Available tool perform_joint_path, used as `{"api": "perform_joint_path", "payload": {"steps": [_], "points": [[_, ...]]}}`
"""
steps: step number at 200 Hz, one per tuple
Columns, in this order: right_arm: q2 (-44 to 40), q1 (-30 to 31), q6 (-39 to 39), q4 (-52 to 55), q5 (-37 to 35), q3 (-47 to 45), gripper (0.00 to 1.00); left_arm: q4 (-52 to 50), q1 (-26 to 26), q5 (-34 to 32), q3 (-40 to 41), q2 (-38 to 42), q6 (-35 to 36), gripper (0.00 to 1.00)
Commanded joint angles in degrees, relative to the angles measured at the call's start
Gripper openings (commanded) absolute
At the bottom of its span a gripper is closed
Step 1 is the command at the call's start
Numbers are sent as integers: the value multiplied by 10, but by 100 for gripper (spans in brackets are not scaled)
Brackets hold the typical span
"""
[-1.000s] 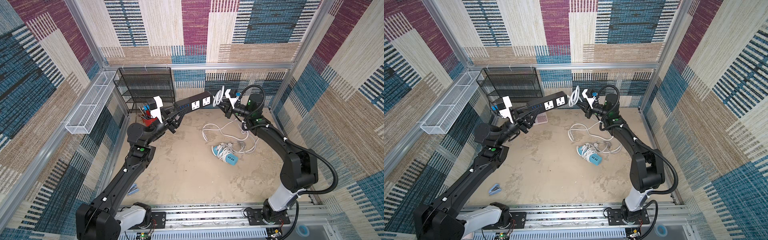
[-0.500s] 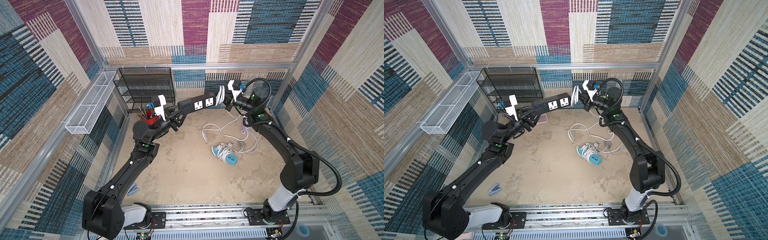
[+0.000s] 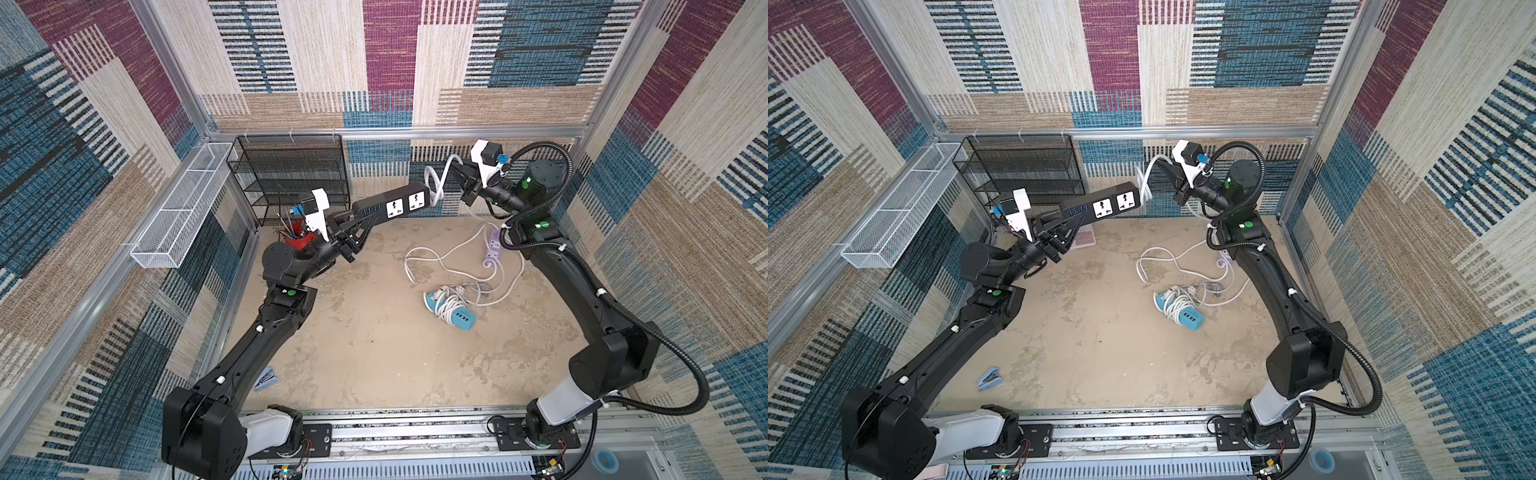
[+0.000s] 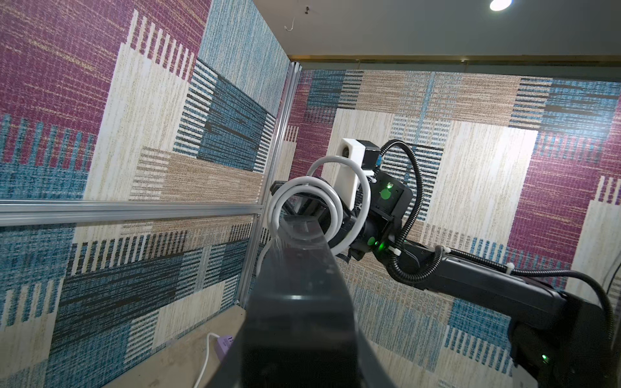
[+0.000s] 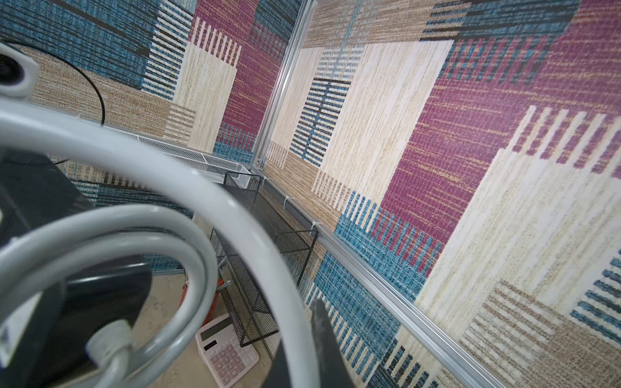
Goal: Unwrap the cord wrapped around the power strip
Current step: Unwrap the power cord from the power strip.
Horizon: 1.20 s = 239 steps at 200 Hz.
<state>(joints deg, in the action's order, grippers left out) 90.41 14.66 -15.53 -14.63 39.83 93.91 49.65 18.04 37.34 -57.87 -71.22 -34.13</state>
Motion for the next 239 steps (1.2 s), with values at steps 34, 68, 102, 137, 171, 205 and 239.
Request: {"api": "perform_joint_path", "payload": {"steps": [34, 68, 102, 137, 171, 205, 239], "points": [[-134, 4, -10, 26, -6, -151, 0, -14, -16, -63, 9, 30, 49, 0], [-177, 42, -23, 91, 13, -204, 0, -7, -30, -72, 12, 34, 43, 0], [-166, 112, -30, 127, 9, -236, 0, 0, -36, -73, 14, 37, 37, 0], [-105, 156, -25, 119, -5, -236, 0, 12, -38, -68, 13, 36, 24, 0], [-29, 158, -15, 88, -22, -198, 0, 26, -37, -58, 9, 31, 3, 0], [80, 150, -2, 87, -33, -94, 0, 57, -38, -46, 6, 17, -36, 0], [173, 114, 47, 69, -2, 20, 0, 77, -33, -19, 1, 4, -62, 0]]}}
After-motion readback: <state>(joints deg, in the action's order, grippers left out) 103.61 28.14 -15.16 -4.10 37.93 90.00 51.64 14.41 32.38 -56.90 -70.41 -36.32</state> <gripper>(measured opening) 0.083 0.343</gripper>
